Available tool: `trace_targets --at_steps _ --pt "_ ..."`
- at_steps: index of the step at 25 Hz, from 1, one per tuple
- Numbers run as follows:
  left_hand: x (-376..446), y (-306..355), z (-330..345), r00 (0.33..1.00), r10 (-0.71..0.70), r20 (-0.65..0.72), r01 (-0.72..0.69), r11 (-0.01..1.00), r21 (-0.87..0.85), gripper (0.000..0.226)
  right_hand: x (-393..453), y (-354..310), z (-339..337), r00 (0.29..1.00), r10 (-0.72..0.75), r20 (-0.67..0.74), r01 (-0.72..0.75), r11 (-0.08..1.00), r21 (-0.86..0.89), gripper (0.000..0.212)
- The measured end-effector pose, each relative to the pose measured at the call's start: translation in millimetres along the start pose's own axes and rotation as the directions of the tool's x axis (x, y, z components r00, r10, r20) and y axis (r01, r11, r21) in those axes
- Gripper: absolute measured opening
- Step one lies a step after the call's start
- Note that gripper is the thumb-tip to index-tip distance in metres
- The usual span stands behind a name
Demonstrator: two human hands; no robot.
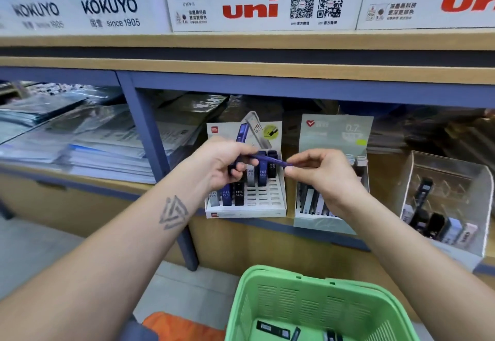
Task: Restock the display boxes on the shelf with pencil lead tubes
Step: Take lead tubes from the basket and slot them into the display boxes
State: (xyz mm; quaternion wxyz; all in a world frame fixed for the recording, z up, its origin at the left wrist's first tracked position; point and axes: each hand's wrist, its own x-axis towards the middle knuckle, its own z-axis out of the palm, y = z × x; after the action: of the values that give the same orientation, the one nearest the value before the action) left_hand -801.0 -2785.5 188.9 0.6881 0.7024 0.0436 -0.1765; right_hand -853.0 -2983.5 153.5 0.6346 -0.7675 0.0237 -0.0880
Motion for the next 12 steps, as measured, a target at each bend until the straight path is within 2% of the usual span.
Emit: trace_targets --at_steps 3,5,9,11,12 --pt "-2 -4 -12 0.998 0.049 -0.049 -0.042 0.99 0.134 0.007 5 -1 8 0.998 0.065 0.025 -0.07 0.962 0.265 0.024" --pt "-5 -6 -18 0.998 0.035 -0.06 -0.024 0.983 0.183 0.01 8 -3 14 0.998 0.062 0.015 -0.063 0.952 0.3 0.025" --pt "-4 -6 -24 0.988 0.048 -0.149 -0.025 0.988 0.15 0.005 16 -10 16 0.999 -0.051 -0.007 0.051 0.991 0.121 0.026" --pt "-5 -2 -27 0.984 0.039 -0.174 -0.022 0.995 0.1 0.005 25 -15 17 0.989 -0.149 -0.007 0.147 0.98 -0.138 0.025" --pt "-6 -1 -27 0.986 0.023 -0.162 -0.01 0.997 0.078 0.009 31 -17 20 0.978 -0.209 0.01 0.201 0.928 -0.313 0.023"
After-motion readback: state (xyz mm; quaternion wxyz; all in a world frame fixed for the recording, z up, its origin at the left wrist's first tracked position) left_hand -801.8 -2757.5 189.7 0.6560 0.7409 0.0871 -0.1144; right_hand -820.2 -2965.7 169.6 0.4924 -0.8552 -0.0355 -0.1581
